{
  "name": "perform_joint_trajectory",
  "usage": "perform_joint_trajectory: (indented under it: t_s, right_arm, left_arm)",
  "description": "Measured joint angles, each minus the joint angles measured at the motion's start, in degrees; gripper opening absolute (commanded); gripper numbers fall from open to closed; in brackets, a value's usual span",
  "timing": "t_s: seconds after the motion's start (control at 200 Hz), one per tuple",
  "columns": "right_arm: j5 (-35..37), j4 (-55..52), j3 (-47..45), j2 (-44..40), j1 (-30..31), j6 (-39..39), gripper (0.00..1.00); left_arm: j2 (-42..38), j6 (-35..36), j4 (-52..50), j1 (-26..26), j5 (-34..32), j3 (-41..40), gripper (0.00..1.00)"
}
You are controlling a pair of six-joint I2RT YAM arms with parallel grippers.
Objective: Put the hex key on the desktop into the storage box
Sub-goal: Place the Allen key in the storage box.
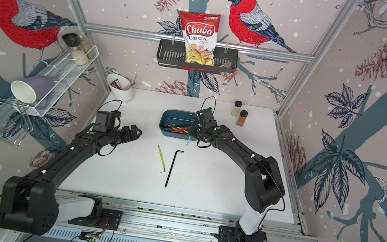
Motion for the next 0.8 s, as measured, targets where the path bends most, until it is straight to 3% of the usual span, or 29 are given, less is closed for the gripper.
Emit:
perform_joint_trajectory:
  t_s: [0.455, 0.585, 0.69, 0.8]
  right_arm:
    - [-5.0, 16.5, 8.1, 16.4, -2.7, 14.7, 0.0]
    - [-5.9, 20.1, 8.8, 18.9, -2.8, 18.9, 0.33]
    - [-6.3, 21.4, 9.4, 19.7, -2.6, 20.2, 0.43]
    - [-6.4, 21.8, 9.7, 19.6, -2.1, 20.3, 0.48]
  left_arm:
    - [-0.4, 0.0, 0.0, 0.0, 0.0, -0.1, 0.96]
    - [-0.4, 0.0, 0.0, 0.0, 0.1, -0.1, 0.96]
    - [-0.4, 0.0, 0.0, 0.0, 0.2, -0.1, 0.96]
    - [-0.4, 0.0, 0.0, 0.0, 0.2, -0.1, 0.96]
